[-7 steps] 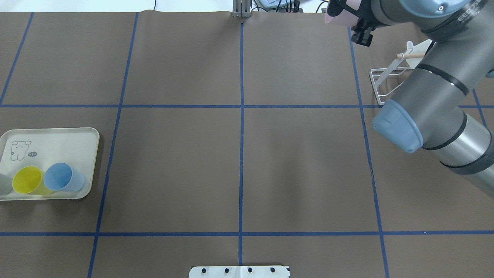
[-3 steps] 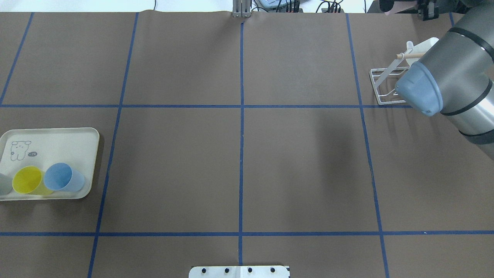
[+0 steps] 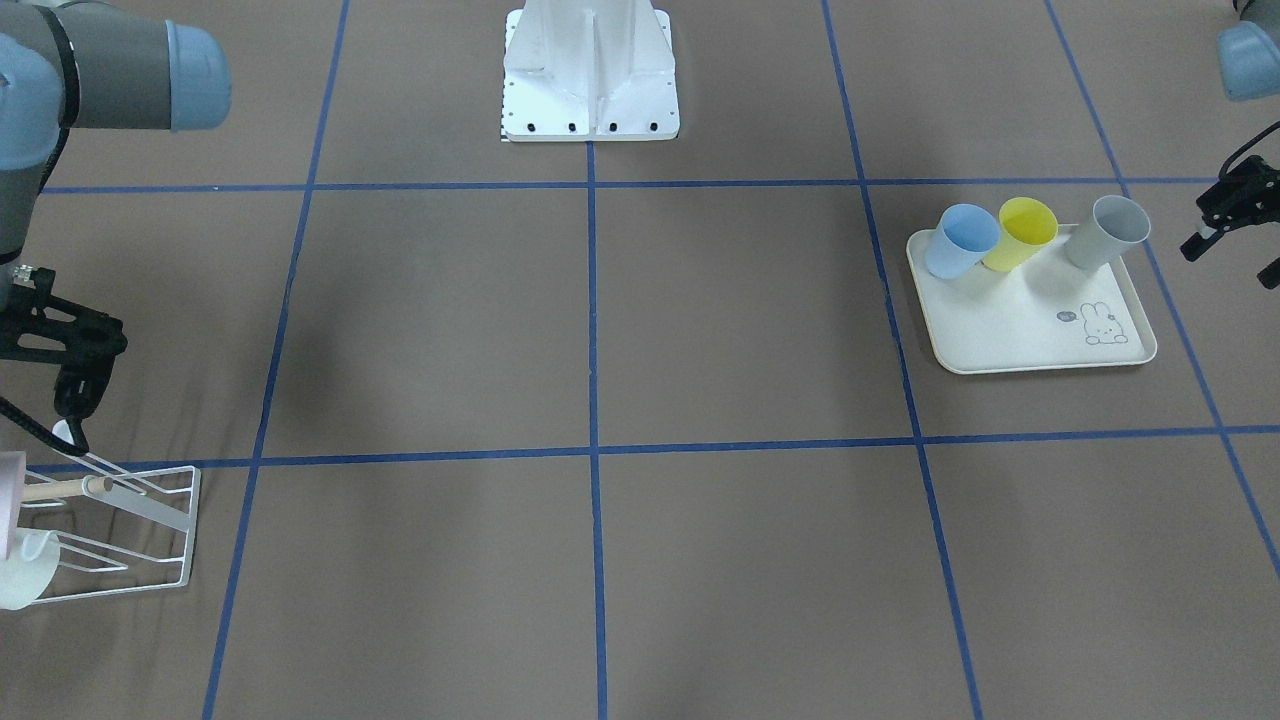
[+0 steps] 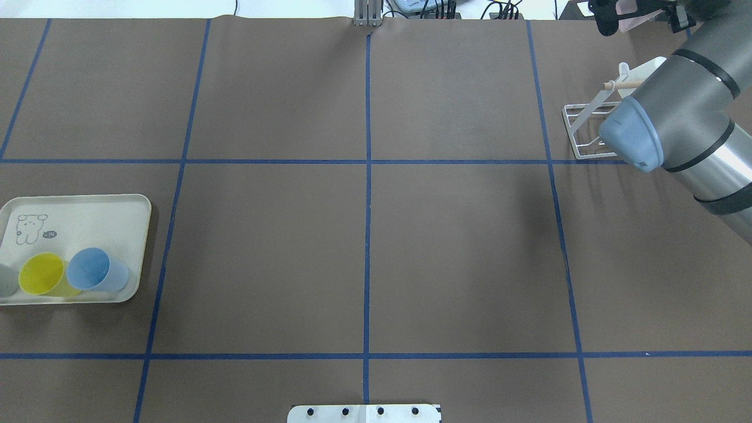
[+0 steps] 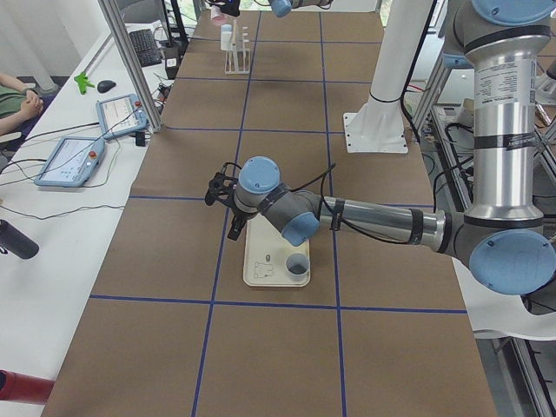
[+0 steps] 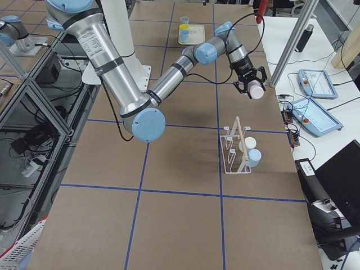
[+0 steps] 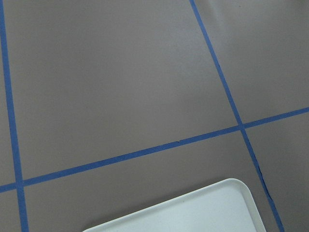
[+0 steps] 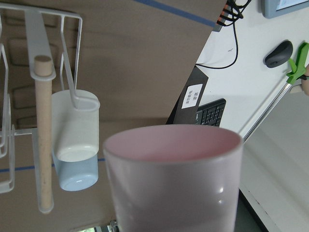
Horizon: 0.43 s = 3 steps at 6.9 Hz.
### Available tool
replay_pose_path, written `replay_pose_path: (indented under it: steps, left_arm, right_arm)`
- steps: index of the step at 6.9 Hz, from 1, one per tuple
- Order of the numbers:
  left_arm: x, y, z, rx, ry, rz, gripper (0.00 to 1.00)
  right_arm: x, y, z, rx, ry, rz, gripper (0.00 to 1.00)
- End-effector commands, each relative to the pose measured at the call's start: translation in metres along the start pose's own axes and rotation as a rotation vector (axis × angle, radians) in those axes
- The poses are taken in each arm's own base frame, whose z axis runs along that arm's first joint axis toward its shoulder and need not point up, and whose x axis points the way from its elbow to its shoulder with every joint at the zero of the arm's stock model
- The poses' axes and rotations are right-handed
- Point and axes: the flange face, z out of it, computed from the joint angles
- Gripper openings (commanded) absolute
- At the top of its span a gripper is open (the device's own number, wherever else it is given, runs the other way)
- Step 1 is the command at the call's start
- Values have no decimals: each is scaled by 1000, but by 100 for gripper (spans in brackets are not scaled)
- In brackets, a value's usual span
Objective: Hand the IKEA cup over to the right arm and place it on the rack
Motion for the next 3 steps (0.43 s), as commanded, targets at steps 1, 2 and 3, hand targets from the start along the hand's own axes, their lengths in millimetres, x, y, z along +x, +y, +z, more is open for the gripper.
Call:
replay_pose_path:
  steps: [1, 2, 3]
  left_arm:
    - [1, 0, 0, 0, 1, -1, 100]
    - [1, 0, -1, 2, 1, -1, 100]
    - [2, 0, -1, 1, 2, 1, 100]
  right_arm:
    - [-9, -4, 41, -80, -49, -90, 37]
    - [-14, -10, 53, -92, -63, -101, 39]
    - [-21, -18, 64, -95, -66, -111, 39]
